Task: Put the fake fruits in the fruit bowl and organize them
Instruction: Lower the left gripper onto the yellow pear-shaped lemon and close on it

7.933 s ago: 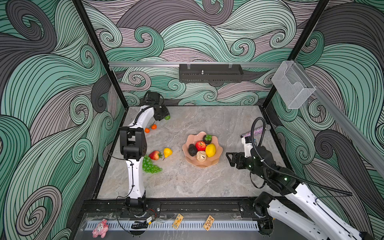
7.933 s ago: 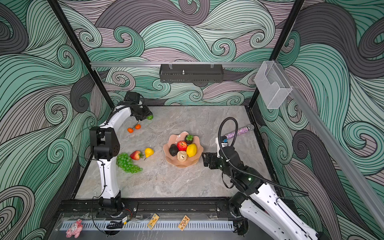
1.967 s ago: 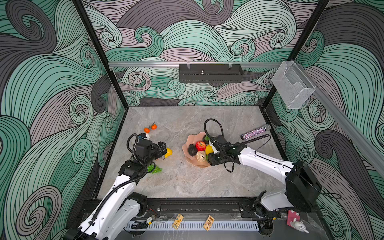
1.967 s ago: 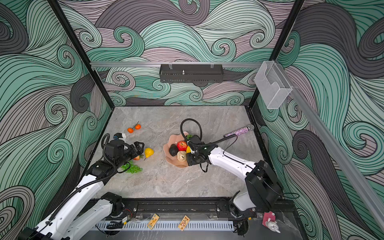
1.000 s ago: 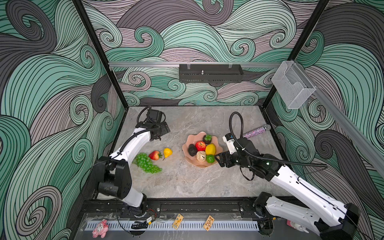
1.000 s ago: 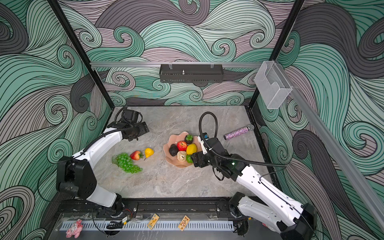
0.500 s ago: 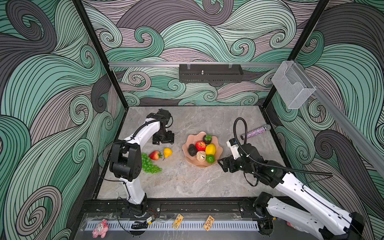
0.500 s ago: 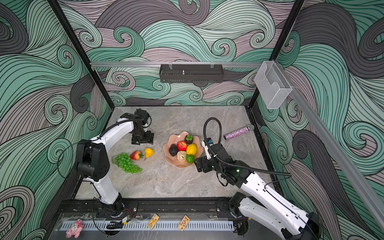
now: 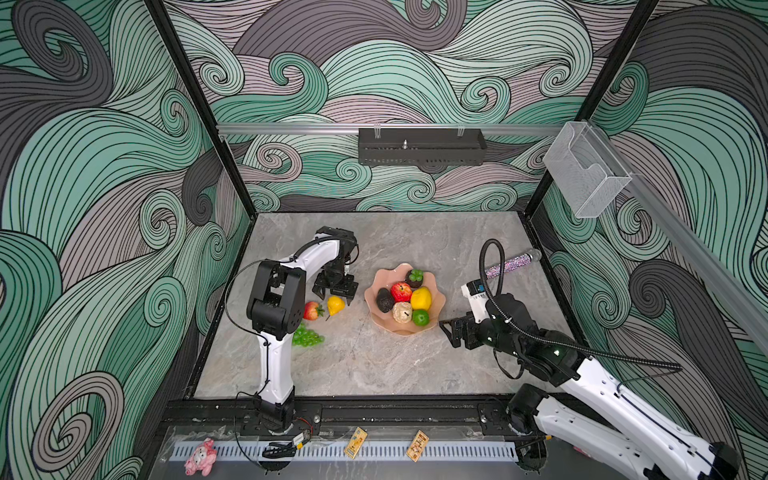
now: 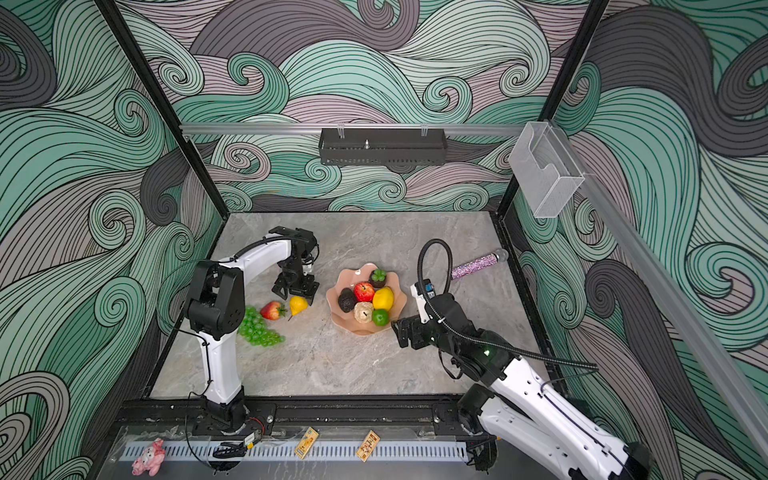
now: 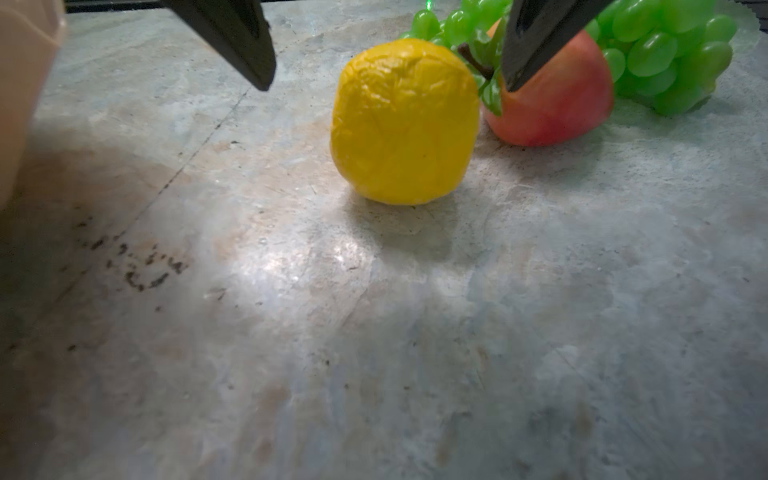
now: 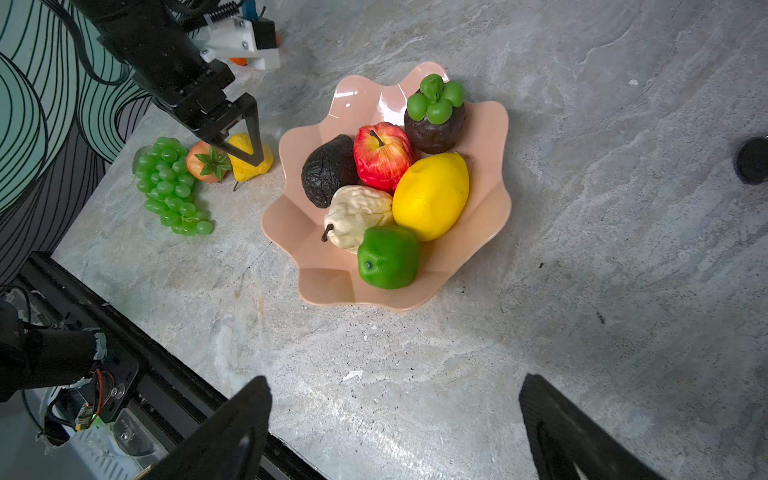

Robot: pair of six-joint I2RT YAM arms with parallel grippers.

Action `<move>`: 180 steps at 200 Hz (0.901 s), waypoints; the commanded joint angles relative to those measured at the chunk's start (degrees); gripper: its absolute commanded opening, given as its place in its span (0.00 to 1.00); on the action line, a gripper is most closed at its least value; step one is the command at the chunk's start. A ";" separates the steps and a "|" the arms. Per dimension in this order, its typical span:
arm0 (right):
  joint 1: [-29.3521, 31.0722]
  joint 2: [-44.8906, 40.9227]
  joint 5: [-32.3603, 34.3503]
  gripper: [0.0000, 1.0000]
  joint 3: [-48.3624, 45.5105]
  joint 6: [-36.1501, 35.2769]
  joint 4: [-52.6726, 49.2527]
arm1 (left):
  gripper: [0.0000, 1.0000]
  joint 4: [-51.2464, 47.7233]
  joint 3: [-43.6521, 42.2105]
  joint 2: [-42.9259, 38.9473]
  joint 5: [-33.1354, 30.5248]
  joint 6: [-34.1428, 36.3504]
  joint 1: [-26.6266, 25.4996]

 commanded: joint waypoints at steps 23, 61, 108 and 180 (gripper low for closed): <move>-0.62 -0.86 1.72 0.94 -0.91 -0.05 -0.27 | 0.80 -3.35 2.61 3.59 -0.16 0.53 -0.09; -0.80 -0.63 1.49 0.95 -0.91 -0.03 -0.24 | 0.66 -3.14 2.61 4.87 -0.34 -0.09 0.00; -0.95 -0.45 1.10 0.95 -0.73 -0.16 -0.29 | 0.54 -3.26 2.78 6.09 -0.92 -0.97 0.00; -1.06 -0.54 1.28 0.95 -0.48 0.60 0.37 | 0.48 1.87 -0.57 -6.50 4.16 -8.57 1.43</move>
